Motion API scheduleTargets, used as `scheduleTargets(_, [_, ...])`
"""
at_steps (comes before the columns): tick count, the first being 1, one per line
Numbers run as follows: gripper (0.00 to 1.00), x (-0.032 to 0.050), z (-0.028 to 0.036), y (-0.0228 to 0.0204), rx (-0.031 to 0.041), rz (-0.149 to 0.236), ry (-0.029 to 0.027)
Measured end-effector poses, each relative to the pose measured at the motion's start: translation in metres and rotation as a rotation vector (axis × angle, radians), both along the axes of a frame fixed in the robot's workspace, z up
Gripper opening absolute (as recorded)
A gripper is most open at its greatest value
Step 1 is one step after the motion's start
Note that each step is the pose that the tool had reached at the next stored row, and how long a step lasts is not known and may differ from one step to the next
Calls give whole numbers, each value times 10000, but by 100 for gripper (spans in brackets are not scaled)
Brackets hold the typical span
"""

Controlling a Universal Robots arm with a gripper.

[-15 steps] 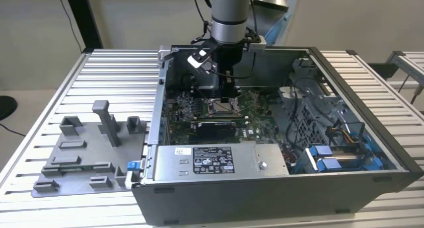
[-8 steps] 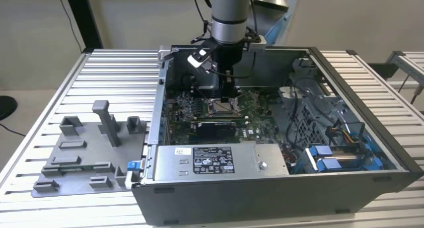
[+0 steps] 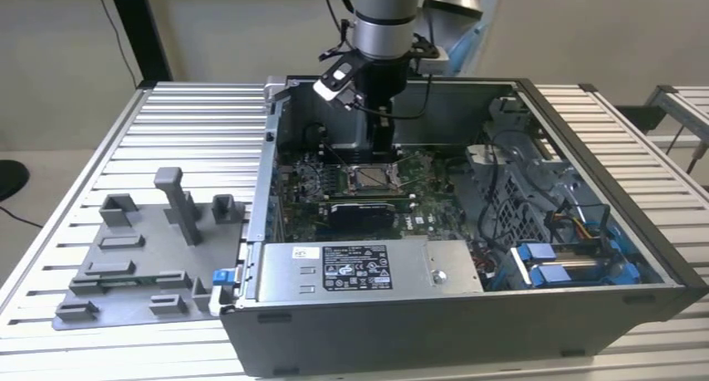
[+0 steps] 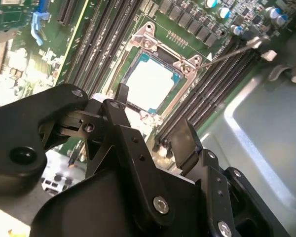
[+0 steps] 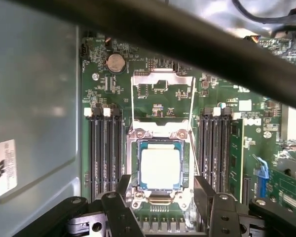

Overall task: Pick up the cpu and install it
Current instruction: 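Pick up the cpu and move it towards the insertion slot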

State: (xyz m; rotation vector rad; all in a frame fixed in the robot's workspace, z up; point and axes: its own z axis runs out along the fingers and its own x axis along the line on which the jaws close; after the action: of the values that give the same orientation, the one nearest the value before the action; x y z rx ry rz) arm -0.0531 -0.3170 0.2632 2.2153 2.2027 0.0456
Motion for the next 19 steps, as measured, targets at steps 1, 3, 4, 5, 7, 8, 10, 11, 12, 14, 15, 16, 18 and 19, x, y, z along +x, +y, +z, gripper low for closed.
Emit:
scheduleTargets(1, [100, 0, 38, 0, -1, 0, 1])
scheduleTargets(3, [100, 0, 122, 0, -2, -1, 1])
scheduleTargets(4, [100, 0, 163, 0, -1, -1, 0])
scheduleTargets(5, [100, 0, 198, 0, -1, -1, 1])
scheduleTargets(7, [100, 1, 236, 0, 7, 0, 0])
scheduleTargets(8, [100, 1, 236, 0, 9, 0, -1])
scheduleTargets(10, [100, 1, 235, 0, 16, -1, -1])
scheduleTargets(11, [100, 1, 236, 0, 16, -1, 0])
scheduleTargets(12, [100, 1, 236, 0, 17, 0, 0])
scheduleTargets(14, [100, 1, 236, 0, 20, 0, 0])
scheduleTargets(15, [0, 1, 236, 0, 22, -1, 0])
scheduleTargets(16, [0, 1, 236, -1, 22, 0, 0])
scheduleTargets(18, [0, 1, 236, 0, 25, 0, 1])
scheduleTargets(19, [0, 1, 236, 0, 27, -1, 0])
